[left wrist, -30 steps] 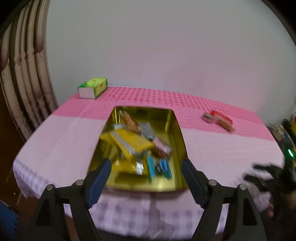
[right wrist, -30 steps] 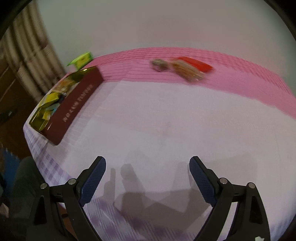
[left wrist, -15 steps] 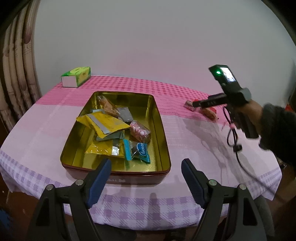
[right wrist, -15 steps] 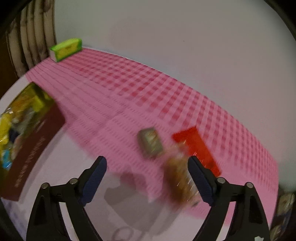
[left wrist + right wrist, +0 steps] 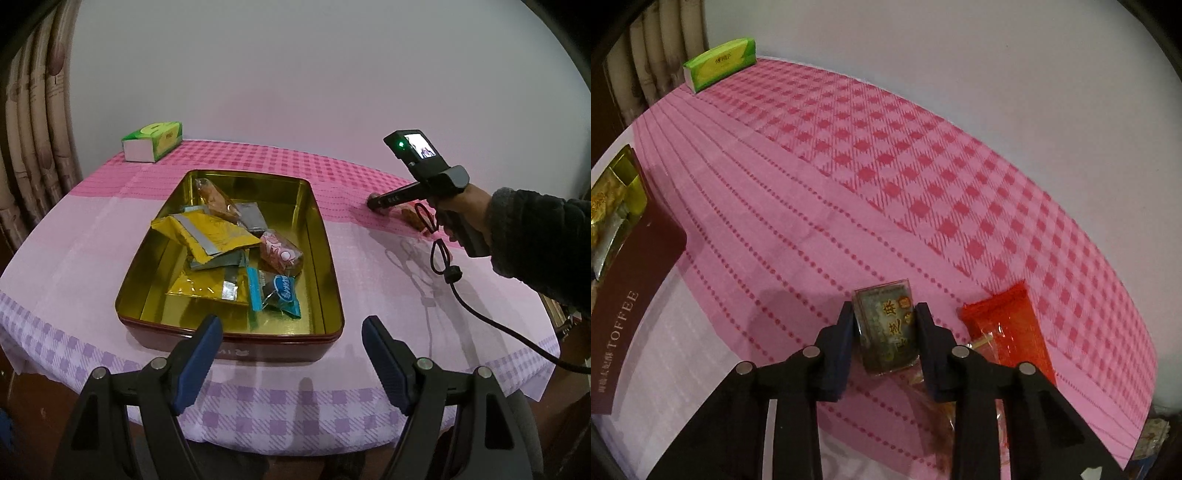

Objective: Organize snacks
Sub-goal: 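Carry the dark box with the right tool over the tin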

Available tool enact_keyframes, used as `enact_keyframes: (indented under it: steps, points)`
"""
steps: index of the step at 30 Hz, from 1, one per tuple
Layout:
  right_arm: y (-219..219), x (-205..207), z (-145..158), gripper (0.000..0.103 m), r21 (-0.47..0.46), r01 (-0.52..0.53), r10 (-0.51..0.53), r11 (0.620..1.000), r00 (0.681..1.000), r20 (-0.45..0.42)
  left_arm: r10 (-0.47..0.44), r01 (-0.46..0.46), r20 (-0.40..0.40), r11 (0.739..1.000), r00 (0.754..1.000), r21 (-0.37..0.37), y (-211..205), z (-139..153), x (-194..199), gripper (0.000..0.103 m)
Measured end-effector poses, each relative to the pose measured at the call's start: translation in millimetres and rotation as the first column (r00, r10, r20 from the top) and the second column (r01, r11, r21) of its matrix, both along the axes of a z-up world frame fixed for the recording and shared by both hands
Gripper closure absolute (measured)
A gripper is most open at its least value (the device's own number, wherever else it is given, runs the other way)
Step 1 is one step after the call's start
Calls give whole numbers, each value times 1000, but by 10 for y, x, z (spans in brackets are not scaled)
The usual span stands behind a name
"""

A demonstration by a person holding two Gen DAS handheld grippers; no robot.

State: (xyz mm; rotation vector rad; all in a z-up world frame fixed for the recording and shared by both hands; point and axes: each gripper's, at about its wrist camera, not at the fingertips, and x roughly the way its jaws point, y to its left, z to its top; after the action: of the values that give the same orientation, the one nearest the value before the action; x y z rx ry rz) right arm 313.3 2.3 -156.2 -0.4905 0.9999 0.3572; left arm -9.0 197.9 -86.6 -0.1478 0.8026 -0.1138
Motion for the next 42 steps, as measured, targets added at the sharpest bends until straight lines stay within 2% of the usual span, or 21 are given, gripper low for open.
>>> enact_keyframes:
  steps: [5, 11, 14, 20, 27, 33, 38, 42]
  points:
    - [120, -82, 184, 75, 7, -7, 7, 1000, 998, 64, 2, -2, 5, 1000, 1000, 1, -14, 18, -9, 23]
    - [113, -285, 562, 76, 19, 75, -77, 997, 984, 161, 4, -4, 19, 1000, 1000, 8, -49, 61, -74, 23]
    - [86, -435, 774, 76, 49, 148, -155, 988, 964, 216, 23, -23, 43, 1000, 999, 14, -37, 123, -133, 23]
    - [168, -820, 1096, 76, 84, 191, -207, 978, 942, 263, 68, -70, 92, 997, 993, 19, 12, 264, -263, 23]
    - [408, -1344, 1439, 76, 72, 169, -184, 983, 923, 338, 119, -120, 133, 993, 984, -4, 134, 418, -452, 23]
    - [641, -1724, 1619, 76, 44, 139, -145, 989, 908, 392, 191, -189, 153, 982, 970, -30, 312, 521, -556, 23]
    - [837, -1953, 1651, 76, 24, 109, -109, 994, 911, 397, 256, -252, 175, 967, 951, -46, 515, 600, -695, 23]
    - [1025, -2076, 1583, 76, 4, 90, -84, 996, 916, 391, 337, -327, 167, 941, 927, -87, 785, 612, -778, 23]
